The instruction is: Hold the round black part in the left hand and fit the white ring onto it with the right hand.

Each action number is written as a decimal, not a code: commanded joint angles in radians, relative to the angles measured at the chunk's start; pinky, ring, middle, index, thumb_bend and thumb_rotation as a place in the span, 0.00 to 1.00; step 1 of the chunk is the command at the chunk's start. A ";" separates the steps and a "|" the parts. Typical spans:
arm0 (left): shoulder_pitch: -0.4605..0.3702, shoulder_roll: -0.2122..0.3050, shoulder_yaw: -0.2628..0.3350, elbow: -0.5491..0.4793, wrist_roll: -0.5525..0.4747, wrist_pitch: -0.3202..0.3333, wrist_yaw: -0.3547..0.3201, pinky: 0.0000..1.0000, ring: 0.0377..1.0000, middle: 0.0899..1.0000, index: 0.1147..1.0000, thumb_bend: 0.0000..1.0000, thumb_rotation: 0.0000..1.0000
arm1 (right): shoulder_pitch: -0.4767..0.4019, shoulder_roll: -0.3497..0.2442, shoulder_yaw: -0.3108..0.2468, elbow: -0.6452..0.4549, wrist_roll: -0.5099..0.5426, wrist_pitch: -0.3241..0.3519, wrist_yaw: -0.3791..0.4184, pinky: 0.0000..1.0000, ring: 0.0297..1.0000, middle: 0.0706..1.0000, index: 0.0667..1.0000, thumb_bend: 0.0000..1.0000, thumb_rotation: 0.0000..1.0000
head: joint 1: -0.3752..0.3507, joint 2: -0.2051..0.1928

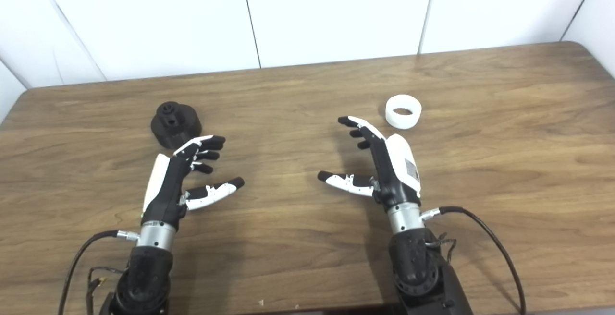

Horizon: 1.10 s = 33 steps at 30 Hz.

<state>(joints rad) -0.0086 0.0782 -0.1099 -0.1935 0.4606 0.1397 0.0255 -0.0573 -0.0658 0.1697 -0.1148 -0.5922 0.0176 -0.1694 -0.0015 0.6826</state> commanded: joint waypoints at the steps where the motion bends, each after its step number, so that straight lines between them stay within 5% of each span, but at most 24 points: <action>1: -0.035 0.006 0.002 -0.011 0.000 -0.036 0.016 0.60 0.70 0.73 0.68 0.78 0.15 | -0.033 0.005 0.000 -0.026 0.000 -0.042 -0.018 0.68 0.76 0.80 0.78 0.78 0.23 | 0.001 0.001; 17: -0.039 0.012 -0.002 -0.012 0.021 -0.020 0.017 0.62 0.72 0.73 0.68 0.79 0.17 | -0.036 0.006 -0.003 -0.022 0.003 -0.042 -0.021 0.68 0.76 0.80 0.78 0.78 0.23 | 0.025 -0.003; 22: -0.039 0.031 -0.020 -0.031 0.176 0.069 0.024 0.65 0.81 0.85 0.70 0.87 0.32 | -0.034 -0.005 -0.008 -0.021 0.005 -0.053 -0.025 0.67 0.76 0.80 0.77 0.78 0.21 | 0.094 -0.016; 33: -0.059 0.038 -0.002 -0.045 0.278 0.175 0.040 0.71 0.86 0.88 0.74 0.84 0.35 | -0.020 -0.039 -0.030 -0.024 0.064 -0.072 -0.010 0.62 0.74 0.80 0.77 0.80 0.19 | 0.183 -0.026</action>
<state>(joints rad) -0.0241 0.1016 -0.1237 -0.2137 0.7121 0.3131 0.0343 -0.0564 -0.1037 0.1443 -0.1123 -0.5295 -0.0053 -0.1670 0.1810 0.6550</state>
